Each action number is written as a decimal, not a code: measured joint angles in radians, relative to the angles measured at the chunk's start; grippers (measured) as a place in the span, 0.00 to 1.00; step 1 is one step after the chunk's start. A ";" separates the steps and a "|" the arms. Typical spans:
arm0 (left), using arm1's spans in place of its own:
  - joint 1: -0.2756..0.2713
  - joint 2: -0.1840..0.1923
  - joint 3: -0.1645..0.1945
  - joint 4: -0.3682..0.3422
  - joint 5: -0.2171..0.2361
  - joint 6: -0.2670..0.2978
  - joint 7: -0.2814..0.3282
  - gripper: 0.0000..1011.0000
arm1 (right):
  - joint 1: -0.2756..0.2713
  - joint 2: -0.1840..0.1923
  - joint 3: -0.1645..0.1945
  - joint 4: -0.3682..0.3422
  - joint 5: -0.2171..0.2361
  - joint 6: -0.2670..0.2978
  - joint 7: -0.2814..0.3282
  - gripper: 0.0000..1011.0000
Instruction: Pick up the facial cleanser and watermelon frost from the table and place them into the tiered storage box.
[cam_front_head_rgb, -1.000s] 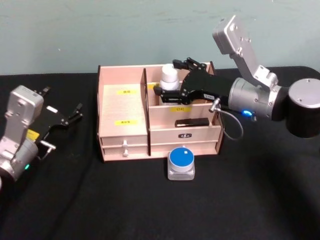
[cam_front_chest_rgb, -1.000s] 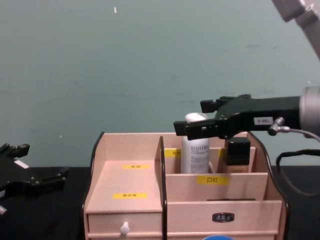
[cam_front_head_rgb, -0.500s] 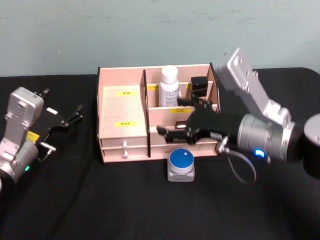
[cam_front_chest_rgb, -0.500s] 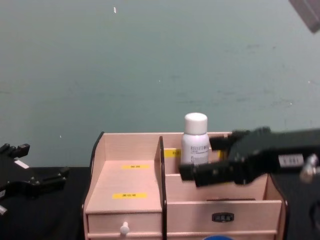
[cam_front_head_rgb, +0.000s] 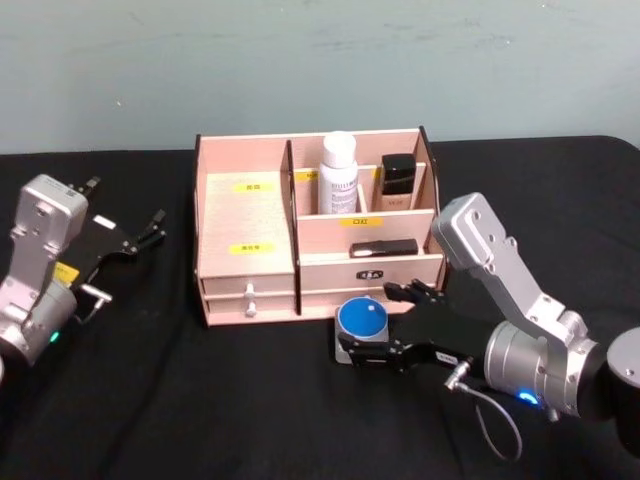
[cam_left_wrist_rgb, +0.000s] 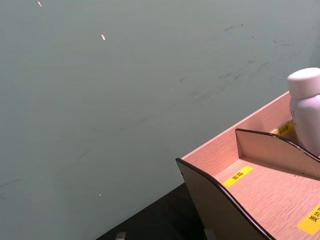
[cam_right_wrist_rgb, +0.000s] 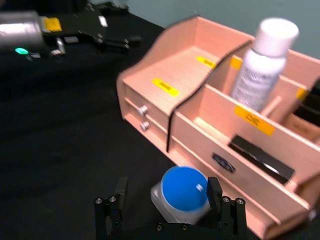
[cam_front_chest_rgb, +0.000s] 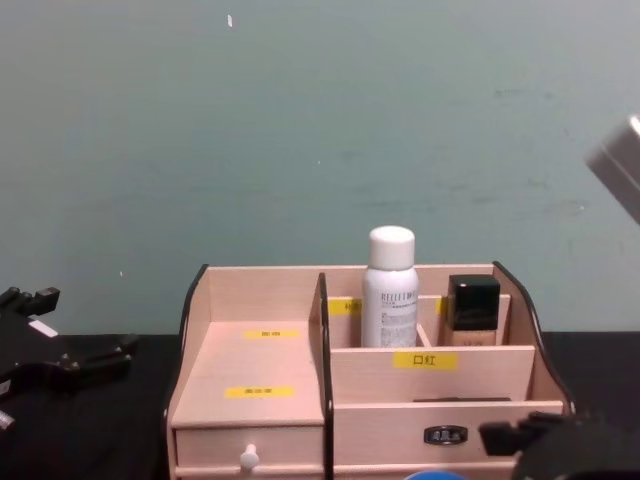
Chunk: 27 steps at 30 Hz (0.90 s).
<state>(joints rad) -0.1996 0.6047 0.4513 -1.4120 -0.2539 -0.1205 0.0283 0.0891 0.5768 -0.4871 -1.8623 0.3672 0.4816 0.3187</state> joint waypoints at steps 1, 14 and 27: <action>0.000 0.000 0.000 0.000 0.000 0.000 0.000 1.00 | -0.008 0.000 0.006 -0.002 -0.005 0.008 -0.009 0.99; 0.000 0.000 0.000 0.000 0.000 0.000 0.000 1.00 | -0.030 -0.026 0.030 0.030 -0.034 0.034 -0.020 0.99; 0.000 0.000 0.000 0.000 0.000 0.000 0.000 1.00 | -0.011 -0.070 0.032 0.093 -0.051 0.015 0.022 0.99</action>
<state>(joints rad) -0.1995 0.6047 0.4514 -1.4120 -0.2539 -0.1205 0.0283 0.0785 0.5065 -0.4547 -1.7689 0.3160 0.4964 0.3409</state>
